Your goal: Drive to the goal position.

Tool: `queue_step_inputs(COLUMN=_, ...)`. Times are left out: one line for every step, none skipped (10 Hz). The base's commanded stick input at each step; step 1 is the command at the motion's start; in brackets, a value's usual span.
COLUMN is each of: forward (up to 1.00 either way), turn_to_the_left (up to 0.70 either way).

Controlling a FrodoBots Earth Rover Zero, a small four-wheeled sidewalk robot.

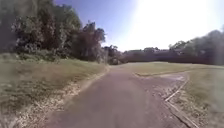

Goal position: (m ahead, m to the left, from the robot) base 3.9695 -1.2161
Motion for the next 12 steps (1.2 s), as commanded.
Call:
queue_step_inputs(forward=0.5, turn_to_the_left=0.0)
queue_step_inputs(forward=0.5, turn_to_the_left=0.0)
queue_step_inputs(forward=0.5, turn_to_the_left=0.0)
queue_step_inputs(forward=0.5, turn_to_the_left=0.0)
queue_step_inputs(forward=0.5, turn_to_the_left=0.0)
queue_step_inputs(forward=0.5, turn_to_the_left=0.0)
queue_step_inputs(forward=0.5, turn_to_the_left=0.0)
queue_step_inputs(forward=0.5, turn_to_the_left=0.0)
queue_step_inputs(forward=0.5, turn_to_the_left=0.0)
queue_step_inputs(forward=0.5, turn_to_the_left=0.0)
queue_step_inputs(forward=0.5, turn_to_the_left=0.0)
queue_step_inputs(forward=0.5, turn_to_the_left=0.0)
